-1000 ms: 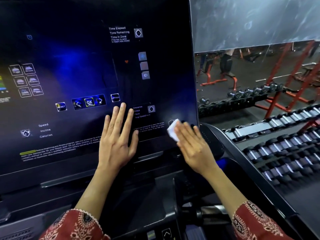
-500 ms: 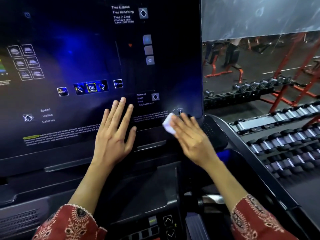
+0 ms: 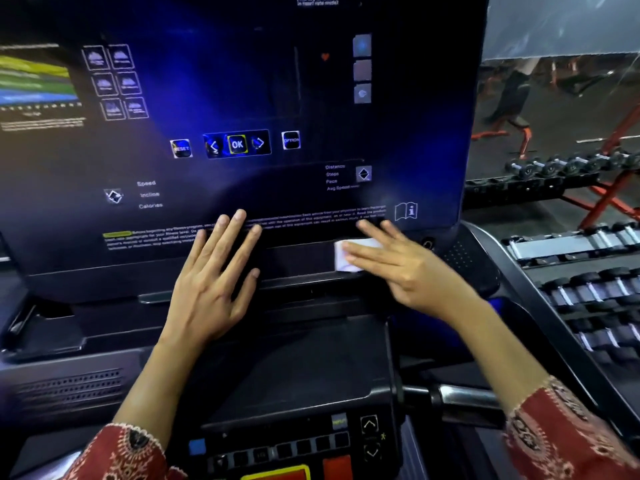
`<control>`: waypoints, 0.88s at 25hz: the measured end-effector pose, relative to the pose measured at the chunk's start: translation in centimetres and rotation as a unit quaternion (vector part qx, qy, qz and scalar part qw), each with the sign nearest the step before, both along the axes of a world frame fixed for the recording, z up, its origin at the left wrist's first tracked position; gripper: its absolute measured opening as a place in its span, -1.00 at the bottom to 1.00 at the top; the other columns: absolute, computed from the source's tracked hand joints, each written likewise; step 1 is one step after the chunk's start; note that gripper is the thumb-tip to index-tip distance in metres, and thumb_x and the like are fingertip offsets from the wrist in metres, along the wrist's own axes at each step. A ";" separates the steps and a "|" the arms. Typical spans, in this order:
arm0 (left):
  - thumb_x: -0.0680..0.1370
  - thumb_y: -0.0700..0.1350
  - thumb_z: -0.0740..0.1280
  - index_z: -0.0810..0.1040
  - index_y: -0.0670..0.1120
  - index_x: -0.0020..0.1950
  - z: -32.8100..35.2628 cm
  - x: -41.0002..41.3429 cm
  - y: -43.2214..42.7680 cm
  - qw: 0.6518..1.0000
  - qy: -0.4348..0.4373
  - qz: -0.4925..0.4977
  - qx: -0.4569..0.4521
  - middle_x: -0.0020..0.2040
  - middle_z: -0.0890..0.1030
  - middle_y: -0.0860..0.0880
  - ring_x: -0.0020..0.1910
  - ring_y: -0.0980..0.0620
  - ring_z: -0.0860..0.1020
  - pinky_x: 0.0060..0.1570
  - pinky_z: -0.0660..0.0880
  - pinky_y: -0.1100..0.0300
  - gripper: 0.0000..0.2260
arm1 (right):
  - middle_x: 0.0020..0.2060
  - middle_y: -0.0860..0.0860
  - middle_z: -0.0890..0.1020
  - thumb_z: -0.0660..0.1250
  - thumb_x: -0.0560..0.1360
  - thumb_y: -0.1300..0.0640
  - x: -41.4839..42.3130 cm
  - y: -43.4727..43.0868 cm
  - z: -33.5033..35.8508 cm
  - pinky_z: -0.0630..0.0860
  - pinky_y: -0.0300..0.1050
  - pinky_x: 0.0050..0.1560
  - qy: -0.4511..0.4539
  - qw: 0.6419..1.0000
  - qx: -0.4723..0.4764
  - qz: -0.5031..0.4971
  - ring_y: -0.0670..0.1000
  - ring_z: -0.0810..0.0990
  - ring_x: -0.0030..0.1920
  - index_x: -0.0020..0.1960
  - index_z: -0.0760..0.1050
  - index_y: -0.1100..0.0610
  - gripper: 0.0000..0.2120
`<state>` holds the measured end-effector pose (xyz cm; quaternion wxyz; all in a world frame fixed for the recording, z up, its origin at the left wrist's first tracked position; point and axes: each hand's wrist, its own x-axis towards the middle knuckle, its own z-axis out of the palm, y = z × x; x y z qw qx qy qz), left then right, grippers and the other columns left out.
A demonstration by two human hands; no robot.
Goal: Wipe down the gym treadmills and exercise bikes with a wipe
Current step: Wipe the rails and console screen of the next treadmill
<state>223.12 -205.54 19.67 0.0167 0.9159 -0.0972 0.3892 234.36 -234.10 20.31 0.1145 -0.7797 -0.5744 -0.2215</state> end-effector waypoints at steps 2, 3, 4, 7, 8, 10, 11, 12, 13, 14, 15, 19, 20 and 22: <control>0.58 -0.08 0.19 0.33 -0.19 0.45 -0.1 -0.5 1.0 1.000 -0.004 0.015 -0.008 0.48 0.26 -0.21 0.51 -0.06 0.12 0.46 0.09 -0.01 -0.56 | 0.37 0.06 0.41 0.03 0.35 0.47 0.1 -1.7 0.5 0.01 0.03 0.53 0.003 1.000 -0.002 -0.017 0.15 0.18 0.49 0.38 0.36 0.25 -0.39; 0.58 -0.08 0.19 0.33 -0.19 0.45 -0.1 -0.6 1.5 1.000 -0.006 0.018 -0.011 0.48 0.26 -0.22 0.51 -0.07 0.13 0.46 0.09 -0.02 -0.55 | 0.37 0.08 0.41 0.01 0.36 0.47 -0.1 -1.2 0.5 0.02 0.04 0.53 0.002 1.000 -0.011 -0.016 0.15 0.19 0.48 0.37 0.38 0.27 -0.40; 0.58 -0.07 0.20 0.33 -0.19 0.45 -0.1 -0.7 2.0 1.000 -0.007 0.018 -0.011 0.48 0.26 -0.22 0.51 -0.08 0.14 0.46 0.10 -0.02 -0.55 | 0.36 0.10 0.44 -0.01 0.36 0.46 -0.4 -0.1 0.4 0.03 0.05 0.52 0.003 1.000 -0.024 -0.007 0.17 0.21 0.46 0.35 0.42 0.30 -0.41; 0.58 -0.05 0.22 0.32 -0.19 0.45 0.0 -1.4 4.1 1.000 -0.013 0.020 0.001 0.47 0.26 -0.22 0.51 -0.09 0.15 0.46 0.11 -0.03 -0.54 | 0.32 0.13 0.50 -0.03 0.34 0.42 -1.3 4.6 0.2 0.03 0.07 0.49 0.022 0.998 -0.047 0.032 0.20 0.24 0.42 0.29 0.48 0.32 -0.42; 0.58 -0.05 0.22 0.32 -0.19 0.45 -0.1 -1.6 4.8 1.000 -0.014 0.023 0.004 0.47 0.26 -0.22 0.51 -0.09 0.14 0.46 0.11 -0.04 -0.53 | 0.31 0.13 0.51 -0.03 0.34 0.41 -1.5 6.0 0.3 0.08 0.09 0.49 0.019 0.998 -0.044 0.044 0.21 0.26 0.41 0.28 0.49 0.31 -0.42; 0.58 -0.04 0.22 0.31 -0.19 0.45 -0.1 -2.2 6.3 0.999 -0.021 0.037 -0.008 0.47 0.26 -0.23 0.52 -0.08 0.12 0.47 0.09 -0.02 -0.53 | 0.29 0.13 0.53 -0.01 0.36 0.40 -2.5 8.8 0.3 0.16 0.16 0.41 0.000 0.998 -0.034 0.059 0.25 0.33 0.39 0.26 0.51 0.31 -0.45; 0.58 -0.04 0.22 0.32 -0.20 0.45 -0.1 -2.5 7.0 0.998 -0.027 0.045 -0.023 0.47 0.26 -0.24 0.52 -0.06 0.10 0.47 0.08 -0.01 -0.53 | 0.29 0.12 0.53 -0.01 0.38 0.40 -3.1 10.3 0.3 0.18 0.18 0.37 -0.003 0.997 -0.032 0.065 0.24 0.36 0.38 0.27 0.51 0.30 -0.46; 0.58 -0.04 0.21 0.32 -0.20 0.44 -0.1 -2.8 7.7 0.998 -0.032 0.051 -0.036 0.46 0.27 -0.25 0.52 -0.05 0.08 0.47 0.06 0.01 -0.53 | 0.31 0.11 0.52 0.00 0.41 0.39 -3.7 12.0 0.4 0.18 0.16 0.37 -0.002 0.997 -0.034 0.073 0.22 0.36 0.38 0.28 0.50 0.29 -0.48; 0.58 -0.04 0.21 0.31 -0.20 0.44 0.0 -2.9 8.4 0.997 -0.035 0.055 -0.041 0.46 0.27 -0.25 0.53 -0.03 0.07 0.47 0.04 0.02 -0.53 | 0.33 0.09 0.50 0.01 0.44 0.39 -4.3 13.6 0.6 0.18 0.12 0.40 -0.003 0.996 -0.037 0.081 0.19 0.35 0.40 0.31 0.48 0.28 -0.50; 0.58 -0.04 0.21 0.31 -0.19 0.44 0.1 -2.9 8.9 0.997 -0.034 0.056 -0.039 0.46 0.28 -0.24 0.53 -0.02 0.06 0.47 0.03 0.03 -0.53 | 0.35 0.08 0.48 0.02 0.46 0.39 -4.6 14.8 0.9 0.17 0.08 0.45 -0.011 0.996 -0.037 0.083 0.17 0.33 0.41 0.33 0.46 0.27 -0.51; 0.57 -0.04 0.21 0.31 -0.19 0.44 0.1 -2.9 9.2 0.997 -0.034 0.052 -0.038 0.46 0.28 -0.24 0.53 -0.01 0.06 0.47 0.03 0.04 -0.53 | 0.37 0.10 0.46 0.04 0.47 0.41 -4.5 15.6 1.1 0.15 0.04 0.48 -0.025 0.997 -0.022 0.073 0.15 0.33 0.42 0.35 0.44 0.27 -0.51; 0.57 -0.04 0.21 0.29 -0.19 0.45 -0.1 -2.3 8.7 0.996 -0.047 0.037 -0.072 0.46 0.26 -0.23 0.53 0.00 0.03 0.49 0.01 0.05 -0.53 | 0.42 0.12 0.34 0.08 0.42 0.58 -2.7 13.3 1.6 0.03 0.03 0.53 0.002 0.981 0.155 -0.115 0.10 0.17 0.50 0.44 0.26 0.30 -0.40; 0.57 -0.04 0.21 0.27 -0.18 0.45 -0.4 -2.1 8.6 0.995 -0.052 0.036 -0.080 0.47 0.24 -0.22 0.54 0.00 0.02 0.49 0.01 0.04 -0.53 | 0.43 0.10 0.31 0.12 0.47 0.56 -3.3 12.6 1.0 0.02 0.06 0.52 0.015 0.974 0.181 -0.136 0.11 0.14 0.51 0.45 0.22 0.31 -0.44; 0.57 -0.05 0.21 0.26 -0.18 0.45 -0.6 -2.1 8.5 0.994 -0.057 0.035 -0.086 0.47 0.22 -0.20 0.54 0.00 0.01 0.48 0.01 0.03 -0.52 | 0.42 0.10 0.32 0.13 0.60 0.36 -5.7 13.5 -0.9 0.06 0.09 0.51 0.008 0.984 0.153 -0.093 0.16 0.20 0.48 0.44 0.23 0.32 -0.59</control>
